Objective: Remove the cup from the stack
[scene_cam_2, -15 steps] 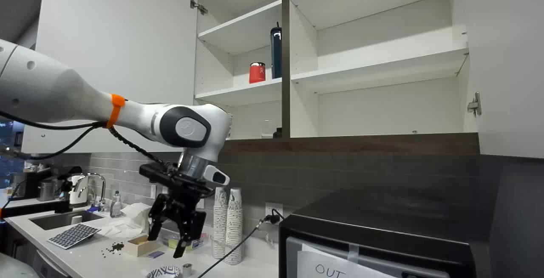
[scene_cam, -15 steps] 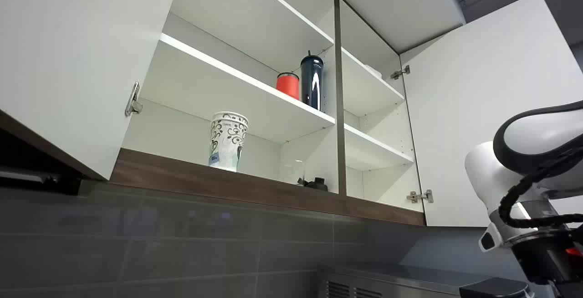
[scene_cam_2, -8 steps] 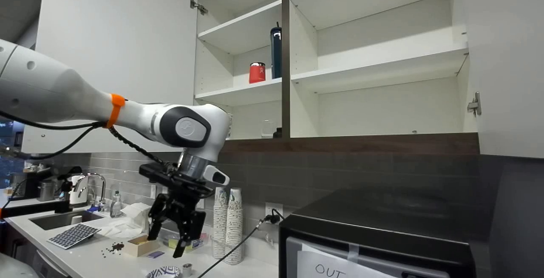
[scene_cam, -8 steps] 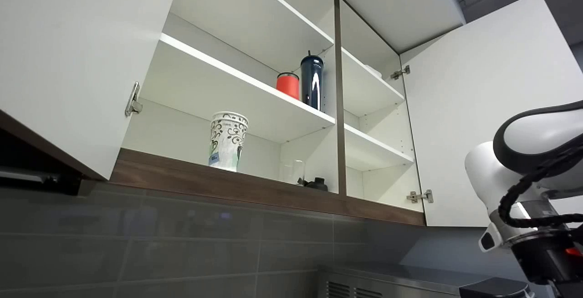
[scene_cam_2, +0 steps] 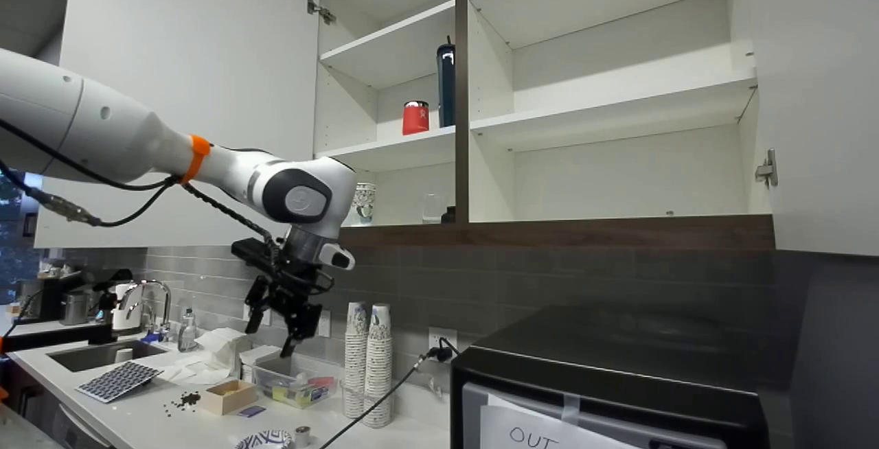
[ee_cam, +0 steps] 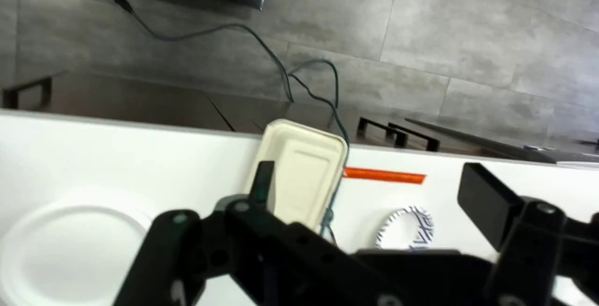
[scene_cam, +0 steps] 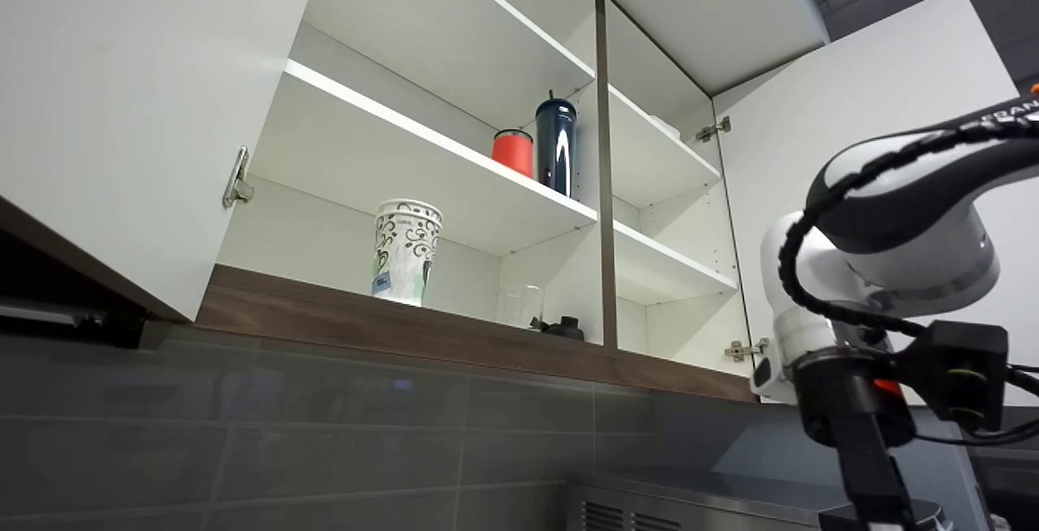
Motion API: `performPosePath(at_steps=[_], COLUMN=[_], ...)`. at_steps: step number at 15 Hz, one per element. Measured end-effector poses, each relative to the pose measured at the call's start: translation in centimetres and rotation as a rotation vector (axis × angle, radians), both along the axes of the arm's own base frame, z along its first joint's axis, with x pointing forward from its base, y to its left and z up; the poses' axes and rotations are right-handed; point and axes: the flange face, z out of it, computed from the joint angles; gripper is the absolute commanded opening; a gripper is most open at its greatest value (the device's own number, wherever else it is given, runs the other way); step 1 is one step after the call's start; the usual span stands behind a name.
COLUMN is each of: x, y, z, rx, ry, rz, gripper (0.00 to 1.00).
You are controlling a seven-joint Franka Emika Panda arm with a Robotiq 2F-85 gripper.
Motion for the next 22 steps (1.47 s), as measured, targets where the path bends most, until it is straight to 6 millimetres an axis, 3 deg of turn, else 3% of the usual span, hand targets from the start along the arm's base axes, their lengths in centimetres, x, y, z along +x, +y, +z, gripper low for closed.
performPosePath(at_steps=[3,5,11,17,19,22], x=[1.8,2.7,4.9,5.6,5.9,6.5], y=[5.1,7.2,10.9,16.2,17.6,18.0], z=[3.4,5.7,12.1,17.6,18.8,19.1], rx=[0.095,0.154,0.259,0.300,0.289,0.287], ry=[-0.144,-0.246,-0.609,-0.863,-0.886,-0.888], rz=[-0.001,-0.019,-0.152,-0.197,-0.190,-0.187], gripper=[1.00,1.00,1.00,1.00,1.00,1.00])
